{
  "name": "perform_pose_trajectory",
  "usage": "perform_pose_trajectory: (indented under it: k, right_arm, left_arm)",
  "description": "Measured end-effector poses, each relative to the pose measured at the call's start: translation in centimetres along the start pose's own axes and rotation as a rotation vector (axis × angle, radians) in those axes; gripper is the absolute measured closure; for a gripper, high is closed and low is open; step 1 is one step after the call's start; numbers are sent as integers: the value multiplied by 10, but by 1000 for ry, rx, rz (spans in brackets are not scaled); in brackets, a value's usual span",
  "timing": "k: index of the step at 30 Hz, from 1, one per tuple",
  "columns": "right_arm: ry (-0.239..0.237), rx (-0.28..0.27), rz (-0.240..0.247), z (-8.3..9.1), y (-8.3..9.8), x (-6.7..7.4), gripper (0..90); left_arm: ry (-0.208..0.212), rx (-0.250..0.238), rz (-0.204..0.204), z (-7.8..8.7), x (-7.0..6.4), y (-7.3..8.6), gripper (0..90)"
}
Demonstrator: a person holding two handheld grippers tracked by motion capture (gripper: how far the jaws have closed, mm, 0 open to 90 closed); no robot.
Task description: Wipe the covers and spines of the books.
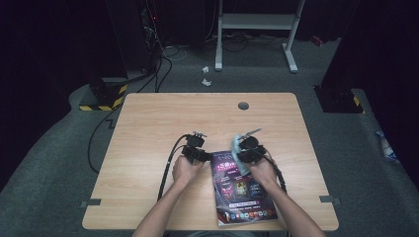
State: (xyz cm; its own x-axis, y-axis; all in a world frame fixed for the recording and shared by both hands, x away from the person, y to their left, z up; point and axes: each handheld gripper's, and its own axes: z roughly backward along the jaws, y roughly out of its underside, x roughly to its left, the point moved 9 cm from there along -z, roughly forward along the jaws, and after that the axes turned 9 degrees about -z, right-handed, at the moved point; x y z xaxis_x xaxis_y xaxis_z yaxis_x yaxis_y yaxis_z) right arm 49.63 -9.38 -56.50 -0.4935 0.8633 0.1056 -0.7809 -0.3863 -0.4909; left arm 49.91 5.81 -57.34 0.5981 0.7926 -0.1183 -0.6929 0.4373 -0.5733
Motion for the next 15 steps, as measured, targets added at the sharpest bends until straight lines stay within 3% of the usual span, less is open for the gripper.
perform_pose_trajectory:
  k: [1, 2, 3, 4, 7, 8, 9, 15]
  right_arm:
    - [-44, -2, 59, -8, -8, 33, 813]
    - [-58, -2, 74, -9, -9, 42, 813]
    - [-58, -2, 74, -9, -9, 42, 813]
    - [-84, -3, 115, -13, -12, 61, 813]
    - [-64, -5, 144, -14, -13, 67, 812]
    - [-92, 0, 111, -14, -12, 60, 811]
    - [-83, 1, 97, -13, -12, 54, 811]
    - [13, -9, -20, 0, -2, -16, 811]
  left_arm:
    - [0, 0, -2, 0, 0, 0, 559]
    - [0, 2, -2, 0, 0, 0, 559]
    - [0, 2, -2, 0, 0, 0, 560]
    - [-2, -3, 2, 0, 0, 0, 560]
    - [-2, -4, 2, 0, 1, 0, 562]
    - [-5, -2, -3, 0, 1, 0, 562]
    - [-5, -2, -4, 0, 0, 0, 561]
    - [-6, -5, 0, 0, 0, 0, 559]
